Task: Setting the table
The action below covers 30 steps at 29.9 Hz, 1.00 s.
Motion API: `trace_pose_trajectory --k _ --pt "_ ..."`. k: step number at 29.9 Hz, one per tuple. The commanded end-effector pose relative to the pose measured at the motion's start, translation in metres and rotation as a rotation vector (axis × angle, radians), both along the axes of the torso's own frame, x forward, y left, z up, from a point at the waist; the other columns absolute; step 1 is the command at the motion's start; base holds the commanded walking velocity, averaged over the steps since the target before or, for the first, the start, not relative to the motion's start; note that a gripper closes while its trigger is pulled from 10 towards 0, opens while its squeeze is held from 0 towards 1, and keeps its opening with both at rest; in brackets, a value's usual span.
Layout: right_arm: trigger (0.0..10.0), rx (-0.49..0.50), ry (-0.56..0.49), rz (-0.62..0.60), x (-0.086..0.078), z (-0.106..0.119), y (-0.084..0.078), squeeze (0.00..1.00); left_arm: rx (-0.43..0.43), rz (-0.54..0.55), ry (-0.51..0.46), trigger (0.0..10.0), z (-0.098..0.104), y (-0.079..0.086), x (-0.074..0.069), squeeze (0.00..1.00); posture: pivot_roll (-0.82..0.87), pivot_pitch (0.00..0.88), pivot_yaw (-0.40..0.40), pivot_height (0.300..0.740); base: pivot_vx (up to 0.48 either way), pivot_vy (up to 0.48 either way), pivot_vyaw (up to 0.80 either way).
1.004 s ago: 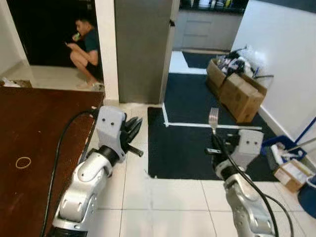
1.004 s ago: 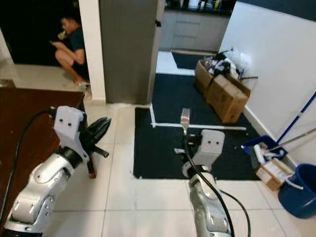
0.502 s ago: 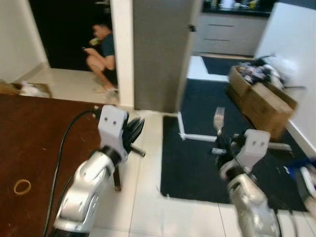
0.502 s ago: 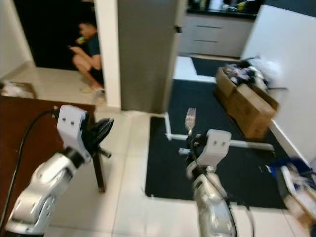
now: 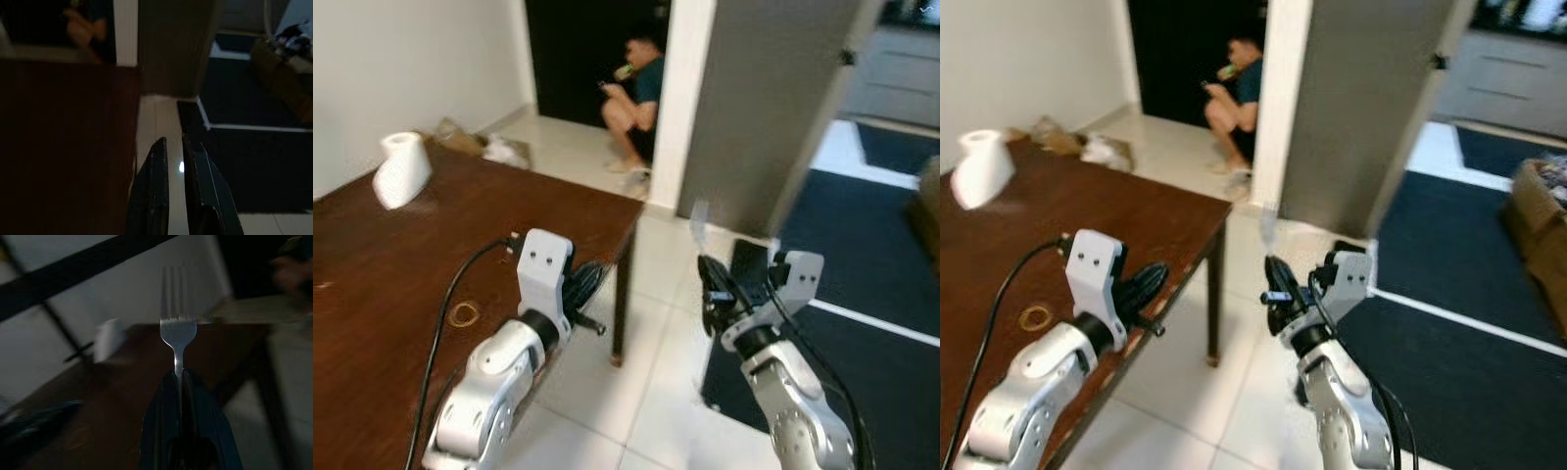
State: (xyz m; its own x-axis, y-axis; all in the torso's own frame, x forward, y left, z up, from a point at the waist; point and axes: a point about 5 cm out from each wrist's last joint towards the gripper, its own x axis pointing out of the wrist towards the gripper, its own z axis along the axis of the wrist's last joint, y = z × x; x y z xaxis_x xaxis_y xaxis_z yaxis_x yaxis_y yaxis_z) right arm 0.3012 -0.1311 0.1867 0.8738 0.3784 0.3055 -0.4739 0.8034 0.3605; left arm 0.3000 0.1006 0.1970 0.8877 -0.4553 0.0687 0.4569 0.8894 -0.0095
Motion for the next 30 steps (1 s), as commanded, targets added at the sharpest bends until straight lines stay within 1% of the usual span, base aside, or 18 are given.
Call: trace_pose_trajectory --k 1,2,3,4,5,7,8,11,18,21,30 --pt "10.0 0.025 -0.022 0.091 -0.007 0.005 0.008 0.0 0.015 0.009 0.043 10.0 -0.006 -0.002 -0.002 0.0 0.1 0.05 0.029 0.74 0.0 0.0 0.8" --pt "10.0 0.025 -0.022 0.091 -0.007 0.005 0.008 0.0 0.015 0.009 0.043 10.0 -0.006 -0.002 -0.002 0.0 0.1 0.05 0.029 0.74 0.0 0.0 0.8" --pt "10.0 0.035 -0.025 0.122 -0.009 0.006 0.011 0.0 0.018 0.017 0.045 10.0 -0.006 -0.002 -0.002 0.0 0.1 0.05 0.029 0.74 0.0 0.0 0.8" --pt "10.0 0.067 -0.031 0.198 -0.014 0.009 0.017 0.0 0.026 0.04 0.062 10.0 -0.008 -0.001 -0.001 0.0 0.11 0.05 0.031 0.74 0.0 0.0 0.8" --pt "10.0 0.067 -0.031 0.198 -0.014 0.009 0.017 0.0 0.026 0.04 0.062 10.0 -0.008 -0.001 -0.001 0.0 0.11 0.05 0.031 0.74 0.0 0.0 0.8" --pt "10.0 0.102 -0.036 0.258 -0.018 0.012 0.021 0.0 0.03 0.055 0.076 10.0 -0.008 0.0 0.0 0.0 0.11 0.05 0.033 0.74 0.0 0.0 0.8" --pt "10.0 0.102 -0.036 0.258 -0.018 0.012 0.021 0.0 0.03 0.055 0.076 10.0 -0.008 0.0 0.0 0.0 0.11 0.05 0.033 0.74 0.0 0.0 0.8" --pt "10.0 0.138 -0.04 0.311 -0.022 0.016 0.024 0.0 0.037 0.075 0.099 10.0 -0.008 0.002 0.002 0.0 0.11 0.049 0.035 0.74 0.0 0.0 0.8" --pt "10.0 0.165 -0.044 0.357 -0.025 0.019 0.026 0.0 0.058 0.103 0.12 10.0 -0.009 0.003 0.005 0.0 0.11 0.048 0.04 0.74 0.0 0.0 0.8" --pt "10.0 0.169 -0.042 0.378 -0.027 0.02 0.028 0.0 0.077 0.135 0.131 10.0 -0.01 0.004 0.008 0.0 0.11 0.048 0.044 0.74 0.0 0.0 0.8" --pt "10.0 0.185 -0.037 0.4 -0.029 0.02 0.029 0.0 0.093 0.153 0.122 10.0 -0.008 0.005 0.011 0.0 0.11 0.048 0.048 0.74 0.0 0.0 0.8"
